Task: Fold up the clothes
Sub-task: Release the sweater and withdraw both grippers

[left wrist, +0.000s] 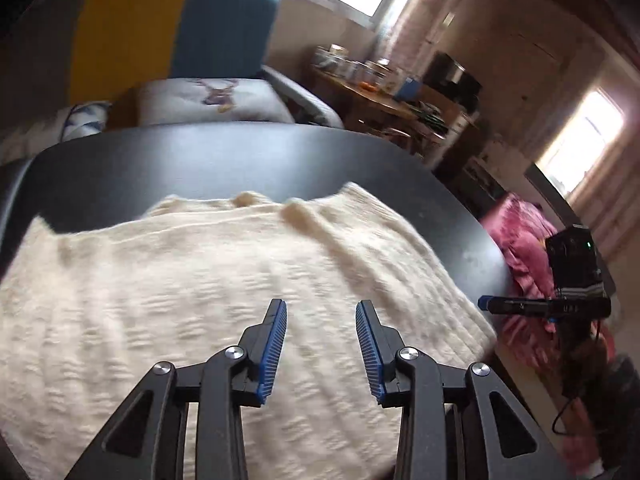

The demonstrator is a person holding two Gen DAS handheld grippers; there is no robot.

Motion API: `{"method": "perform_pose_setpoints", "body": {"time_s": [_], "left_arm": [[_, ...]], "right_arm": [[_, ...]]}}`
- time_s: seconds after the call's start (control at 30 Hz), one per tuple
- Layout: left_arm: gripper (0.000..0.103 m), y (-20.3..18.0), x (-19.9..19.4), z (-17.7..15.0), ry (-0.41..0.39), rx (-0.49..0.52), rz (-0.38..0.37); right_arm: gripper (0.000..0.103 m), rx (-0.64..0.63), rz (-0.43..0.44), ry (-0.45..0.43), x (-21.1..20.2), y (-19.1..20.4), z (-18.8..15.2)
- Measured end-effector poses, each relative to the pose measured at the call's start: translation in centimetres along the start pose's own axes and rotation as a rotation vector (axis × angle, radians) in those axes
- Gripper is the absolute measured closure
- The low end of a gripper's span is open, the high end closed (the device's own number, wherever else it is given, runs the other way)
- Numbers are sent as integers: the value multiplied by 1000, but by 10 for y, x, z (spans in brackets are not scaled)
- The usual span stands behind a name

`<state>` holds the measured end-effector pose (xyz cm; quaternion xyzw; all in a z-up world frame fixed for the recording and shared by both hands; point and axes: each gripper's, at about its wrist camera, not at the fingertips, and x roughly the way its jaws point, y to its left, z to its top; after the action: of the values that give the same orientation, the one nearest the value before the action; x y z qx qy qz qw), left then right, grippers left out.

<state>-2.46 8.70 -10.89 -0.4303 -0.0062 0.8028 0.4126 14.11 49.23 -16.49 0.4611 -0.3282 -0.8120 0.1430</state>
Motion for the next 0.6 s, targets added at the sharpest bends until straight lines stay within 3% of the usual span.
{"method": "perform_pose_setpoints", "body": {"time_s": [0.1,0.2,0.6], "left_arm": [[66,-44,24,6,45,110,-55],[66,-68,39,12,69,175,-58],[66,-76,66,26,140,200,-69]], "right_arm": [[66,-13,94,17,1,-11,1],[66,-60,159,79,18,-9,4],[66,-198,299,339,62,6,15]]}}
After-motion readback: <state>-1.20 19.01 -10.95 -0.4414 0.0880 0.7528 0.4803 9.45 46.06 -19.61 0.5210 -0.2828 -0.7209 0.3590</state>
